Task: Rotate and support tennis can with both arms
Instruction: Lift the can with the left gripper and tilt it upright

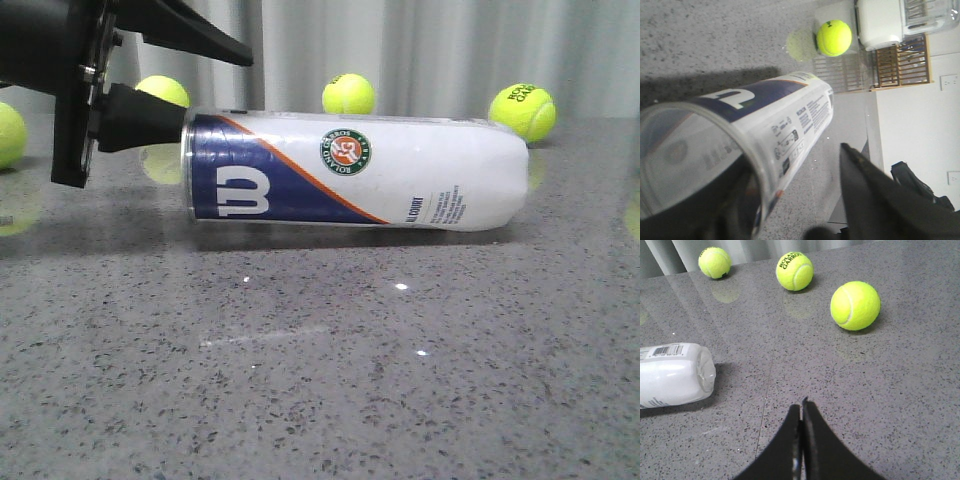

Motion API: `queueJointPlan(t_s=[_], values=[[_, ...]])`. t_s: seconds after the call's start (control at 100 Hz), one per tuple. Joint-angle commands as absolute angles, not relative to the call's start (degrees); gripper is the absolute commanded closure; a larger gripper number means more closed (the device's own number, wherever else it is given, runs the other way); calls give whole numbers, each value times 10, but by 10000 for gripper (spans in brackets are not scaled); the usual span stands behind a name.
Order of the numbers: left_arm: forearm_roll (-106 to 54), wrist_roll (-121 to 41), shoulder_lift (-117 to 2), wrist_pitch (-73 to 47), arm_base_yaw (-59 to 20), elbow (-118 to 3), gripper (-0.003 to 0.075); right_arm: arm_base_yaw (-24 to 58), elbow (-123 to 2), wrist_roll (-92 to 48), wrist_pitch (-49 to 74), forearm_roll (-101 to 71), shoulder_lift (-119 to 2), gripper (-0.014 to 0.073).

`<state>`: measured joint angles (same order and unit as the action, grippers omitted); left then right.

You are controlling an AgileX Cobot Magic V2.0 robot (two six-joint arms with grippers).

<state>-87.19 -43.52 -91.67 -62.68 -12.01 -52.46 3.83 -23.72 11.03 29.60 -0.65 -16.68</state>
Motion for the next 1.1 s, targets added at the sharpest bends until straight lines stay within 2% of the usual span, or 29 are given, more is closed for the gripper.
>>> queueJointPlan(t_s=[0.0, 0.2, 0.42, 0.57, 0.72, 1.09], values=[[-918, -443, -899, -666, -125, -540, 501, 35, -252, 106, 254, -8, -171, 659], [-918, -443, -899, -672, -125, -540, 640, 35, -252, 106, 254, -8, -171, 659], [-955, -453, -899, -715, -125, -540, 741, 35, -252, 106, 254, -8, -171, 659], [-960, -463, -898, -733, -125, -552, 741, 35, -252, 106, 253, -8, -171, 659], [-894, -414, -878, -731, -125, -622, 741, 35, -252, 106, 250, -8, -171, 659], [-517, -169, -850, -731, -128, -919, 741, 35, -252, 106, 250, -8, -171, 659]])
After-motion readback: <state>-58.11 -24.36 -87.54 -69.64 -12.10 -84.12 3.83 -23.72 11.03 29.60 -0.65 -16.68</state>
